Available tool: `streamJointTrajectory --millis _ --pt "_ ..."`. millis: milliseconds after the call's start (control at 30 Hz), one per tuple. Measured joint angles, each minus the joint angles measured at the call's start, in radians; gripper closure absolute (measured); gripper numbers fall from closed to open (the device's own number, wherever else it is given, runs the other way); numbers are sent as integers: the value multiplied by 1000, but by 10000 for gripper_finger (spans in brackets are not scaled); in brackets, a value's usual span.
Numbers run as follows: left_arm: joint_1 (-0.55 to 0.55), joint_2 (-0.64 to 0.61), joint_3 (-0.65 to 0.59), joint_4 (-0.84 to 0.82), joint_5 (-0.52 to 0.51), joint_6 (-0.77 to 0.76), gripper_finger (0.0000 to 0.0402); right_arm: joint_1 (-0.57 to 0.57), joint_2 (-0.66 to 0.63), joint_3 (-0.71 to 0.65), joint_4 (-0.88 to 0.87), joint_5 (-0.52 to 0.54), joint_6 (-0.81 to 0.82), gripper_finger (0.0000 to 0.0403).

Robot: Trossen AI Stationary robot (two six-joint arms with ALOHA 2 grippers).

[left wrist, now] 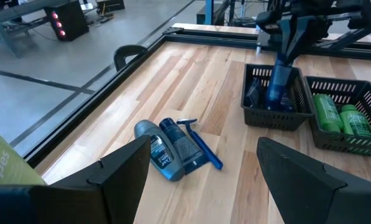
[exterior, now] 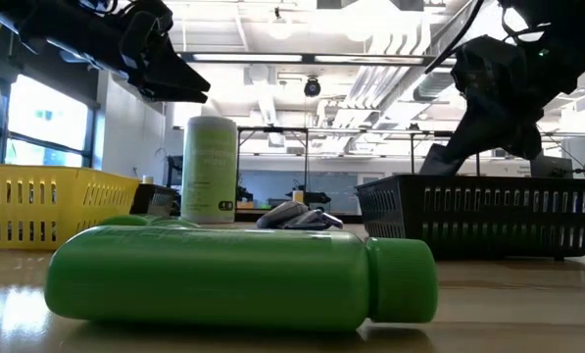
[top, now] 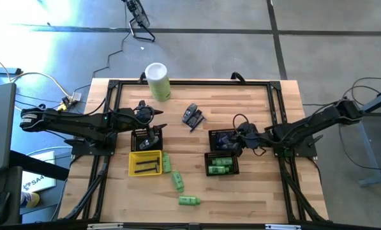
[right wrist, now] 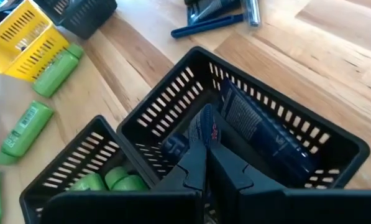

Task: Pick & Place Travel size toiletries
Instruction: Put the blue shave cream tub into the top right black bin

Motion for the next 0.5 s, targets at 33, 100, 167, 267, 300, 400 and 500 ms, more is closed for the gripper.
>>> streamJointTrajectory --millis 33,100,167,267,300,400,500 --pt "0 0 0 0 0 -1 114 0 3 0 5 0 0 400" --pt "0 0 0 0 0 -2 114 0 7 0 9 -3 -1 400" --pt "0 0 0 0 0 -2 114 0 6 0 11 -7 -2 400" --pt "0 0 0 0 0 -2 114 0 6 0 12 -7 -3 400" --pt "0 0 0 0 0 -2 114 0 6 0 13 -7 -4 400" --pt "0 0 0 -1 0 -2 114 0 6 0 13 -7 -5 400" --pt "0 0 0 -1 0 -2 114 0 6 0 12 -7 -6 400"
